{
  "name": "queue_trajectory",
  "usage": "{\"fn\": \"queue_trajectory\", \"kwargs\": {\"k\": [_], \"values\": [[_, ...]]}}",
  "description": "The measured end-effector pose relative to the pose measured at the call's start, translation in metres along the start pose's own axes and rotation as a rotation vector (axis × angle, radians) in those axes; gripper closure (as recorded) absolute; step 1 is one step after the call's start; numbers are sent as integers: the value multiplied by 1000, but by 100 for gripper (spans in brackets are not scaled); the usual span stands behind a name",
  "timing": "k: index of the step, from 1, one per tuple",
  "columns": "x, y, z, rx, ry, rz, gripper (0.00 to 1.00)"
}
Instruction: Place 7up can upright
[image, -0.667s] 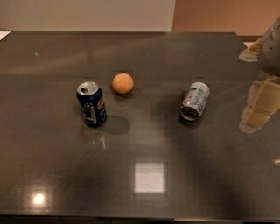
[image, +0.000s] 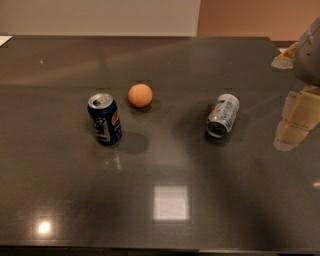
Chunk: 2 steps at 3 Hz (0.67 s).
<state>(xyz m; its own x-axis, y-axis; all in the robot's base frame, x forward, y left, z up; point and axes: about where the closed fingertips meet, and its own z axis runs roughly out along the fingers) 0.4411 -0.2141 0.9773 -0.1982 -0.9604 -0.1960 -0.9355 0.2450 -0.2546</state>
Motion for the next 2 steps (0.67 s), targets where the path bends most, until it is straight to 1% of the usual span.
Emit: {"fn": "queue_trajectory", "kwargs": {"k": [1,2], "values": [[-7,-9,7,-5,3,-73,0],[-14,-21,22,-28,-13,-179,0]]}}
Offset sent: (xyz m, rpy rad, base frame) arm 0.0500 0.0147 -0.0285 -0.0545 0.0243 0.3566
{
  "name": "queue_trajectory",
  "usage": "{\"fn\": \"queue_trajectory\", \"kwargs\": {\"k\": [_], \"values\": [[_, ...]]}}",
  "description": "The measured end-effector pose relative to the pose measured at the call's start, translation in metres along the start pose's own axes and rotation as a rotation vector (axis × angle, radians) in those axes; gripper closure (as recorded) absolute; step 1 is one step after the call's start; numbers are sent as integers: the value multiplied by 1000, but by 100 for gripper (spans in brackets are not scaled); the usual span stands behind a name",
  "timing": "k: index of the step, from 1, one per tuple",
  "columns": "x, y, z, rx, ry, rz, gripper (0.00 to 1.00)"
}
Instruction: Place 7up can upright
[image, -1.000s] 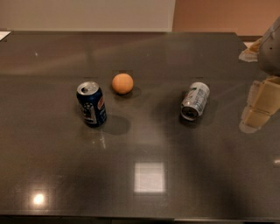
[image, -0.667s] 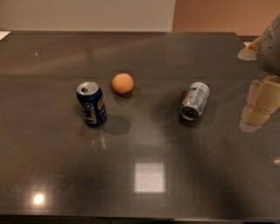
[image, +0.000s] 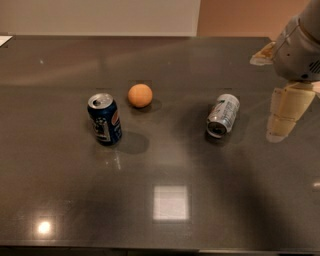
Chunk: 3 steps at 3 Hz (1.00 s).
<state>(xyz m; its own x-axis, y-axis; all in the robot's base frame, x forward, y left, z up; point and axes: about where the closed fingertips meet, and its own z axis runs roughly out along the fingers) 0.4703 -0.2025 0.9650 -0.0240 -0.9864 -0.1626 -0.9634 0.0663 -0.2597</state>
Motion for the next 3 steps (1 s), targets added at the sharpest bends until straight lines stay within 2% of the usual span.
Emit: {"fn": "queue_trajectory", "kwargs": {"k": [2,3], "values": [[-6,-23,28,-81,-68,-295,0],[-3,-30,42,-119,-76,-431,0]]}}
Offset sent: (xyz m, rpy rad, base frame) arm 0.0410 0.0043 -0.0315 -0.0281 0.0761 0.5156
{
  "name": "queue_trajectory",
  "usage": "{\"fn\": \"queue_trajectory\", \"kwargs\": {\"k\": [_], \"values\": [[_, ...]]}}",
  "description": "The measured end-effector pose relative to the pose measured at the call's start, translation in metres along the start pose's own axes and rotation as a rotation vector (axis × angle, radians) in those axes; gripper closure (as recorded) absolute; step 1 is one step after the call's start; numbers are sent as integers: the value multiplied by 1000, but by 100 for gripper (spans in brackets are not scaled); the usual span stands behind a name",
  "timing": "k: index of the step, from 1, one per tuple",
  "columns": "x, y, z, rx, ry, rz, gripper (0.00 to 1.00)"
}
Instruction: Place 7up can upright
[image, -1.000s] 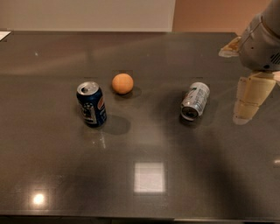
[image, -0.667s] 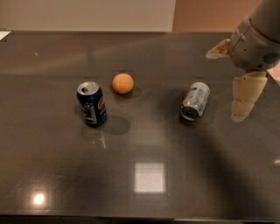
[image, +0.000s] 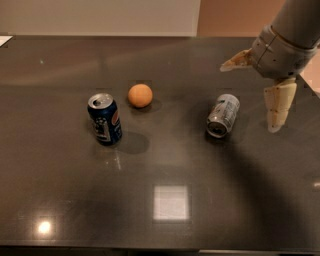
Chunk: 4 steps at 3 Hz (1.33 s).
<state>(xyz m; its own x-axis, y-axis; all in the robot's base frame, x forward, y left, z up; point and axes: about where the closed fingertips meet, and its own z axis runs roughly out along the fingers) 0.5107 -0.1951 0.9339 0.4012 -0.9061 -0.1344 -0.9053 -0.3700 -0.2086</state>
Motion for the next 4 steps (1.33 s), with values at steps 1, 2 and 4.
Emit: {"fn": "queue_trajectory", "kwargs": {"k": [1,2,4], "values": [[6,-9,14,-29,-18,-120,0],[9,-16,31,-59,-21,-220,0],[2,-19,56,-110,-1,-397,0]]}}
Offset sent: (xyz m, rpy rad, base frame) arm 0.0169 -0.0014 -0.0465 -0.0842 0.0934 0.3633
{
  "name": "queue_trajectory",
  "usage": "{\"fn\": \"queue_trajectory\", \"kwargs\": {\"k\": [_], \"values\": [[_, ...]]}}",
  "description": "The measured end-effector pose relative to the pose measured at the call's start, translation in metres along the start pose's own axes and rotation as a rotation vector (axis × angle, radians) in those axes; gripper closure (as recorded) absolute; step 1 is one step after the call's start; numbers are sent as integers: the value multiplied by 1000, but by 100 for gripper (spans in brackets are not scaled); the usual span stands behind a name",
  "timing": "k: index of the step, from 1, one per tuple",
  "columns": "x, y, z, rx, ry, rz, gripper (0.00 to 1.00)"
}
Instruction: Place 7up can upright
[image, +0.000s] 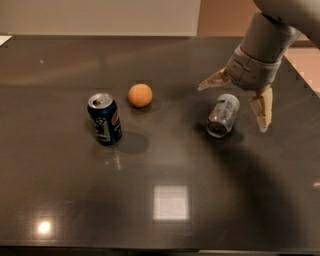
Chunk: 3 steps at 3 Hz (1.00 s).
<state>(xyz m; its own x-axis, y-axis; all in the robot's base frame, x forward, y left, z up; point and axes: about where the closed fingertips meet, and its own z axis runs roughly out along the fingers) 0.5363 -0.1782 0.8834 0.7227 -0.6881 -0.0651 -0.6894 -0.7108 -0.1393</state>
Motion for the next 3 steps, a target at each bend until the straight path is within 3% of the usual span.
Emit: {"fn": "queue_trajectory", "kwargs": {"k": [3], "values": [[-1,1,20,-101,25,-153,0]]}}
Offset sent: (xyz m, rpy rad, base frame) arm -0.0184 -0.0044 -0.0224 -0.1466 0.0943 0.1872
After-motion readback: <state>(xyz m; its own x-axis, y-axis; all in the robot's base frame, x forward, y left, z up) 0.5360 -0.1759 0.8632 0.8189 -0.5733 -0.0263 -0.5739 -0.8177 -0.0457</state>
